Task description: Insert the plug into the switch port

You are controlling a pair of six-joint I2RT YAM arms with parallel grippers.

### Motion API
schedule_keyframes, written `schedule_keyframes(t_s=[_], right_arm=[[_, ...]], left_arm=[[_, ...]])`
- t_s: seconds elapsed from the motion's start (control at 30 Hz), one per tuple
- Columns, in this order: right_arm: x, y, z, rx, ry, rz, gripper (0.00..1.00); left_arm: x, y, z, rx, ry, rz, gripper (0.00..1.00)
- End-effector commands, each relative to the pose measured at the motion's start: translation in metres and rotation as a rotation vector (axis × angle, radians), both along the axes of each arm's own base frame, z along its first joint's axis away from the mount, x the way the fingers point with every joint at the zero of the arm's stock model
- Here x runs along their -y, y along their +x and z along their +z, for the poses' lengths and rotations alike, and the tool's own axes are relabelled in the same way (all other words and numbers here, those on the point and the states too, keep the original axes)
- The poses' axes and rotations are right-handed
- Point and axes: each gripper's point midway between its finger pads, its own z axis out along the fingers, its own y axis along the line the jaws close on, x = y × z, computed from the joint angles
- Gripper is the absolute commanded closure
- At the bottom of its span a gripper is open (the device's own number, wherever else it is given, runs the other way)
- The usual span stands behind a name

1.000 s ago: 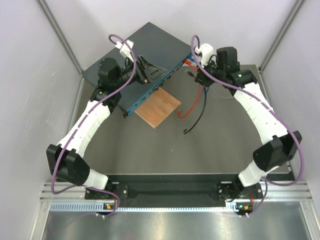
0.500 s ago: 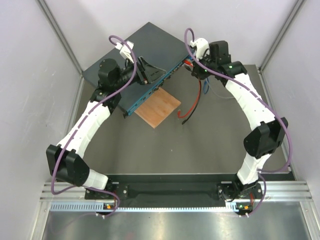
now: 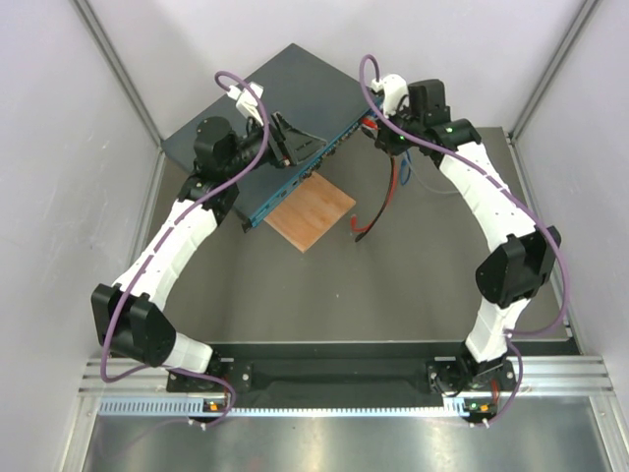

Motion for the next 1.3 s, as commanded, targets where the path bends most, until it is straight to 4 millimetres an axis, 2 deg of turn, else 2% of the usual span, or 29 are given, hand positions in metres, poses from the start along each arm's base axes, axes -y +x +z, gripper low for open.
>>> schedule_keyframes(t_s=[0.0,0.3,0.63,1.0,1.27], right_arm=[[-0.006,0.011,0.034,0.097,0.043,0.007,1.0],[-0.011,0.012,0.042,0.121,0.068,0.011,1.0],[-0.008,-0.001,0.059,0.156,0.081,0.018,1.0],[-0.008,-0.001,0.058,0.154,0.081,0.018,1.0],[-0.009,0.008,0.04,0.12,0.06,0.008,1.0]], left_arm=[[-0.003,-0.008,0.022,0.081,-0.032,0.005,0.25],[-0.002,-0.008,0.02,0.067,-0.041,0.002,0.26],[-0.001,-0.006,0.02,0.061,-0.05,-0.005,0.26],[-0.001,-0.006,0.02,0.061,-0.051,-0.004,0.26],[0.0,-0.006,0.021,0.064,-0.052,-0.004,0.26]])
